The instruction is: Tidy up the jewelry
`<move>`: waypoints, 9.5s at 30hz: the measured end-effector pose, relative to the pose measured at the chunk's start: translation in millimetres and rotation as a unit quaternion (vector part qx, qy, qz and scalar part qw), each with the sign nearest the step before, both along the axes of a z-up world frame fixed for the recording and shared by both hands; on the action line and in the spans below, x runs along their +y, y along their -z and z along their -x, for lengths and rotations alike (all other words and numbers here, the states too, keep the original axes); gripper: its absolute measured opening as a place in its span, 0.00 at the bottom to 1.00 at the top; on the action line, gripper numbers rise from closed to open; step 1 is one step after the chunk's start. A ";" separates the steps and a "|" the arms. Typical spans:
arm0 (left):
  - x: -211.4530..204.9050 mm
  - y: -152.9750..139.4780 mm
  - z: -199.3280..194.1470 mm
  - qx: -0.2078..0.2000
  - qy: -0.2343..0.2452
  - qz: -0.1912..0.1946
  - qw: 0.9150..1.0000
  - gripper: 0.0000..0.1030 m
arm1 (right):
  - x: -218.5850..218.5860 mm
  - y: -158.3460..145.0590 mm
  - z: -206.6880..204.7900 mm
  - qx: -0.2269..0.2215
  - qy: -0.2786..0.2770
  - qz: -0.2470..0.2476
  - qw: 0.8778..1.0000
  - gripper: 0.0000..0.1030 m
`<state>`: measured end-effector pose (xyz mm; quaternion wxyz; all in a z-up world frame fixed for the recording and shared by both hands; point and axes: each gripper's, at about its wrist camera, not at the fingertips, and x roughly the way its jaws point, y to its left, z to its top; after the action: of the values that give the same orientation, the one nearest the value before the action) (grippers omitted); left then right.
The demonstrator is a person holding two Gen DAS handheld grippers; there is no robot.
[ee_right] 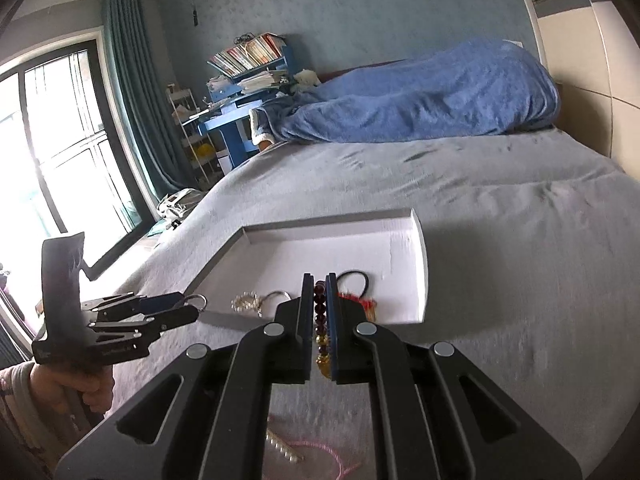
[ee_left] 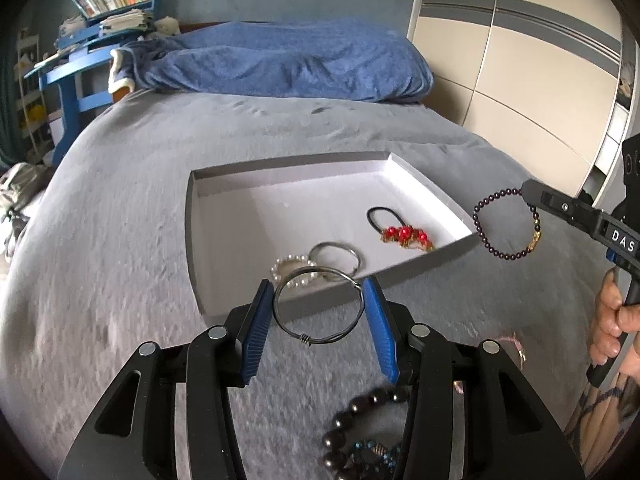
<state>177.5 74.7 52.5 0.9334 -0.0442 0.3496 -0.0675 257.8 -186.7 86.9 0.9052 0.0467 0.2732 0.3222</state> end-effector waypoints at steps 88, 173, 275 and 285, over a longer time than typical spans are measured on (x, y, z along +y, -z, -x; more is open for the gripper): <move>8.5 19.8 28.6 0.027 0.014 0.008 0.999 0.89 | -10.4 44.9 -40.4 0.088 0.046 0.037 0.994 0.56; 29.4 58.5 30.6 0.088 -0.045 -0.003 0.995 0.45 | 43.5 93.5 59.9 0.076 -0.153 0.159 0.972 0.18; 20.2 22.9 -78.6 0.035 -0.047 -0.008 0.998 0.58 | 72.7 71.8 -89.8 0.102 -0.045 0.081 0.991 0.06; 14.5 12.9 -65.7 0.019 -0.053 -0.022 0.998 0.87 | 56.1 62.6 -79.1 0.088 -0.032 0.059 0.994 0.44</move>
<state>243.2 89.2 39.6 0.9297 -0.0434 0.3657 -0.0097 336.9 -130.7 24.3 0.8681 0.0124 0.3713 0.3291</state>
